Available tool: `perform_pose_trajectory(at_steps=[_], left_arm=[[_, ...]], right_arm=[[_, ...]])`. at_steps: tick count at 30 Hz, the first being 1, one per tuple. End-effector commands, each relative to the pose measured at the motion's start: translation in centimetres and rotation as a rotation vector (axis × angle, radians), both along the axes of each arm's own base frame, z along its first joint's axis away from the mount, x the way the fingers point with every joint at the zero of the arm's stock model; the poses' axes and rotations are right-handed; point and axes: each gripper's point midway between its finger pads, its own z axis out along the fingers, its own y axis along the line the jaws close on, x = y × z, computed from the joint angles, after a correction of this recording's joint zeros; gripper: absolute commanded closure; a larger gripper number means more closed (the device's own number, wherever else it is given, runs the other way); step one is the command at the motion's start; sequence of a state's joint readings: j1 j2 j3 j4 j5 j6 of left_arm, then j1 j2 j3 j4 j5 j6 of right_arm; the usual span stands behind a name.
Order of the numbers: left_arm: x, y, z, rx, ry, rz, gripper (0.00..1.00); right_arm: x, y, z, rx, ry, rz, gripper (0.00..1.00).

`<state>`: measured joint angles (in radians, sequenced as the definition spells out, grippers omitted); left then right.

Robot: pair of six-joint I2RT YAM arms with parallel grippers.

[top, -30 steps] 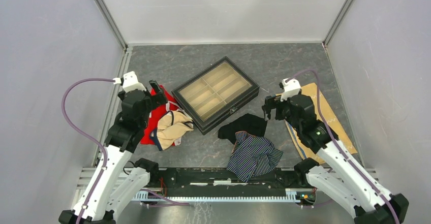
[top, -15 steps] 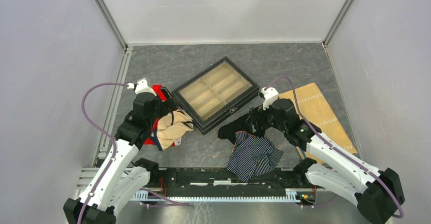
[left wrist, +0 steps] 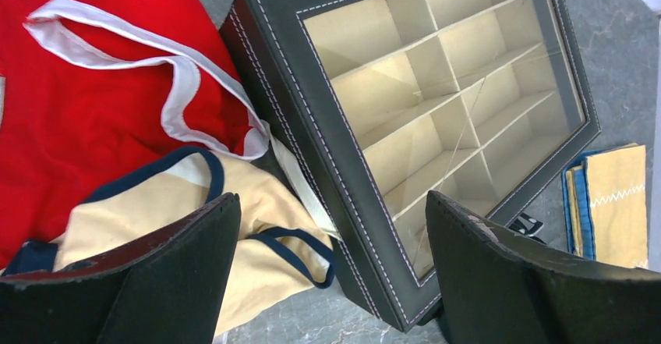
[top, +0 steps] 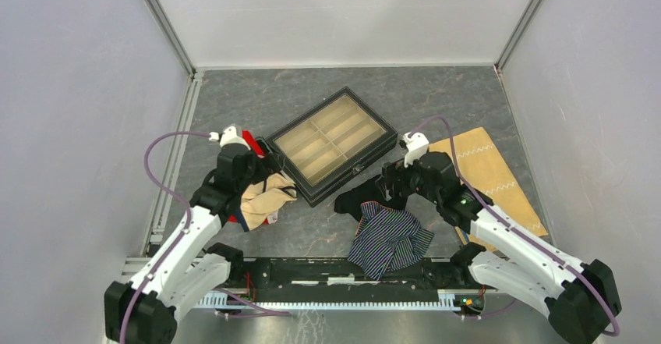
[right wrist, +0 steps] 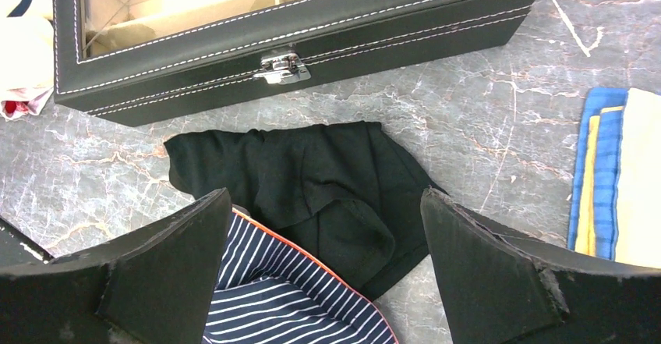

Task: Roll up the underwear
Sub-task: Move the storage box to the center of the board.

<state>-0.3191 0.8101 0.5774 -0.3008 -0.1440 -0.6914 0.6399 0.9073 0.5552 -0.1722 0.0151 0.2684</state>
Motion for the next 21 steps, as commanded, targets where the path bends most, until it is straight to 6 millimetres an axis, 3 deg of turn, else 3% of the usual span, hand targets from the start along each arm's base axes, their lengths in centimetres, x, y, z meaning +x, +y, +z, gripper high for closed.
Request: perform_pose_trajectory(at_steps=[1, 12, 21], left_arm=[[1.8, -1.9, 0.2, -0.078, -0.039, -0.007, 0.07], [4.5, -5.0, -2.9, -0.069, 0.021, -0.012, 0.08], [9.1, -7.2, -3.7, -0.028, 0.004, -0.029, 0.08]], right_arm=[[0.2, -0.6, 1.1, 0.019, -0.046, -0.038, 0.02], [-0.7, -1.3, 1.1, 0.019, -0.063, -0.03, 0.02], [-1.3, -1.6, 1.1, 0.0, -0.076, -0.002, 0.02]])
